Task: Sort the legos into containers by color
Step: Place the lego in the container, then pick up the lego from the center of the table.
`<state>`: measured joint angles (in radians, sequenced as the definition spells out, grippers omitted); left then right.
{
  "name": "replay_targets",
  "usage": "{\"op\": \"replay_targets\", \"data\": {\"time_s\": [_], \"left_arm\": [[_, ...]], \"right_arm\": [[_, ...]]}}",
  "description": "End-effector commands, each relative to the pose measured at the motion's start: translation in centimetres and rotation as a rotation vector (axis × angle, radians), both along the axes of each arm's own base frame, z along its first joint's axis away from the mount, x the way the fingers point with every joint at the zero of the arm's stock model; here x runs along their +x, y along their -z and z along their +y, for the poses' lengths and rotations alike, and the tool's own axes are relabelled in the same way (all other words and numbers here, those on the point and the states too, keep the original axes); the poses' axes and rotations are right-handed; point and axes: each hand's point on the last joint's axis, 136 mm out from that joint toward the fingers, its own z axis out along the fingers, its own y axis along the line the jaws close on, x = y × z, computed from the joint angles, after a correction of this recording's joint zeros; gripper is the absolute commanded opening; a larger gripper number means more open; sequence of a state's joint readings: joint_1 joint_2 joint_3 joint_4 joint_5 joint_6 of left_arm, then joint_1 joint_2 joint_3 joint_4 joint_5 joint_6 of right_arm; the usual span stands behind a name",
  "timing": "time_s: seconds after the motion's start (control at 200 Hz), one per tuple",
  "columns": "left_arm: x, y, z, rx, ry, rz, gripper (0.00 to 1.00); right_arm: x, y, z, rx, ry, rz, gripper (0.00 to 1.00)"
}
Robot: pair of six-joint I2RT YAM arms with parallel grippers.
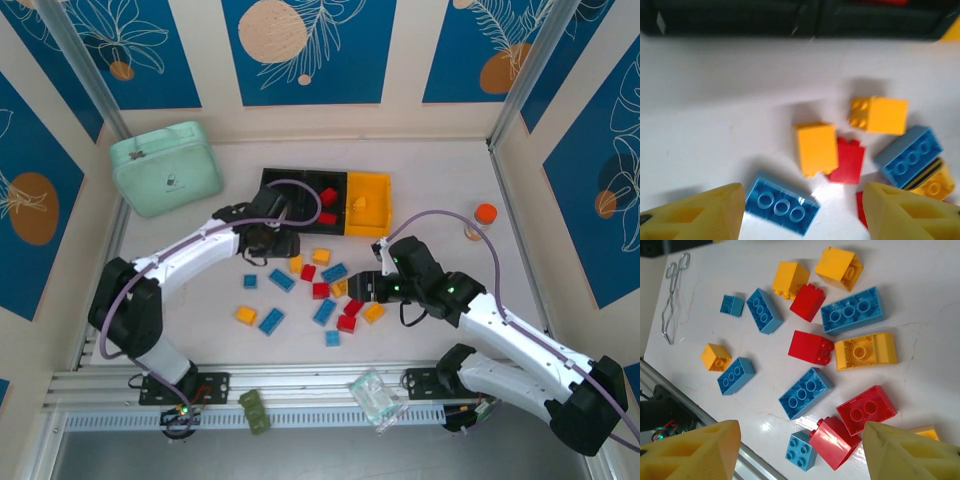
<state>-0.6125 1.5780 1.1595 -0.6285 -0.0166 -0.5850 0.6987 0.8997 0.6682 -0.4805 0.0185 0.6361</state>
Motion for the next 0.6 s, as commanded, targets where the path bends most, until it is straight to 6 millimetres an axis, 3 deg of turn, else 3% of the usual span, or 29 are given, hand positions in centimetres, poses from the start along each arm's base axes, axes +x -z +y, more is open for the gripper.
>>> {"op": "replay_targets", "data": {"time_s": [0.0,0.17,0.595], "left_arm": [[-0.5,0.6,1.2,-0.041,-0.164,0.002,0.65],[-1.9,2.6,1.9,-0.056,-0.264,0.065,0.67],[-3.3,6.3,-0.4,-0.107,-0.285,0.167,0.69]], "right_arm": [[0.0,-0.9,0.8,0.026,-0.026,-0.018,0.66],[0.1,-0.7,0.8,0.018,-0.023,-0.020,0.66],[0.1,0.1,0.4,-0.002,-0.007,-0.014,0.66]]}}
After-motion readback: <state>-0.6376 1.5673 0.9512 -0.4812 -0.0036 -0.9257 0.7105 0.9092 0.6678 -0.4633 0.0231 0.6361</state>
